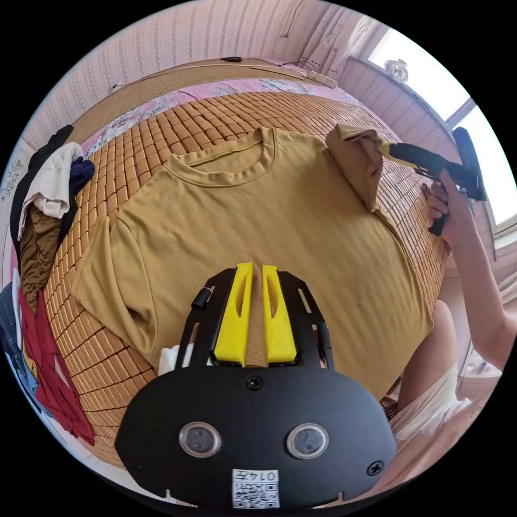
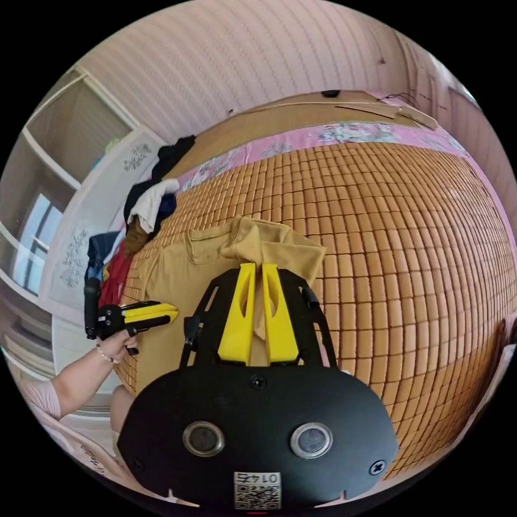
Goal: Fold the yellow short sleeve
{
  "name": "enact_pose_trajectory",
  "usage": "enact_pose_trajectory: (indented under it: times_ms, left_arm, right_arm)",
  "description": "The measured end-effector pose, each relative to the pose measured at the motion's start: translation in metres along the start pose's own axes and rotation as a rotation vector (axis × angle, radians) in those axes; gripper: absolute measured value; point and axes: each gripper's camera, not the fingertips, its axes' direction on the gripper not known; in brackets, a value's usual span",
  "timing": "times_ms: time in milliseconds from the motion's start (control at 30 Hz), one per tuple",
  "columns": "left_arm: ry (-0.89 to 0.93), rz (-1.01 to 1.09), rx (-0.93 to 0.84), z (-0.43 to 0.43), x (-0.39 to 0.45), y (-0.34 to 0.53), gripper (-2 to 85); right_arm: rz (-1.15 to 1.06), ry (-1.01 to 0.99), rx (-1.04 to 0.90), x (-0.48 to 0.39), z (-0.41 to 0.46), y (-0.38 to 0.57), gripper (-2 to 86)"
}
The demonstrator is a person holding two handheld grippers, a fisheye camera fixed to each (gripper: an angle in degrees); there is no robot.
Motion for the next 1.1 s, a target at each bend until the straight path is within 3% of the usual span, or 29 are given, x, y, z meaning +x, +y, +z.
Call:
enact_pose_trajectory:
  times_ms: [67, 200, 533, 667, 900, 1100]
  left_arm:
    - [0.011, 0.025, 0.039, -0.006, 0.012, -0.015, 3.3]
    - [0.036, 0.120, 0.064, -0.006, 0.048, -0.053, 3.4]
    - [0.095, 0.379, 0.035, 0.050, 0.188, -0.184, 3.7]
    - [0.121, 0.408, -0.006, 0.080, 0.236, -0.224, 4.3]
    - [0.250, 0.370, -0.064, 0.127, 0.301, -0.272, 2.6]
    - [0.138, 0.501, -0.118, 0.161, 0.363, -0.284, 4.5]
  right_arm:
    - [0.165, 0.027, 0.083, 0.064, -0.038, 0.032, 4.4]
    - [0.273, 0.046, 0.075, 0.114, -0.058, 0.073, 7.6]
    - [-0.051, 0.264, -0.075, 0.071, -0.021, 0.055, 8.7]
    - [-0.079, 0.296, -0.133, 0.076, -0.014, 0.057, 3.7]
    - [-0.046, 0.145, -0.113, 0.104, -0.044, 0.096, 3.4]
    - [0.005, 0.057, -0.046, 0.118, -0.054, 0.118, 5.1]
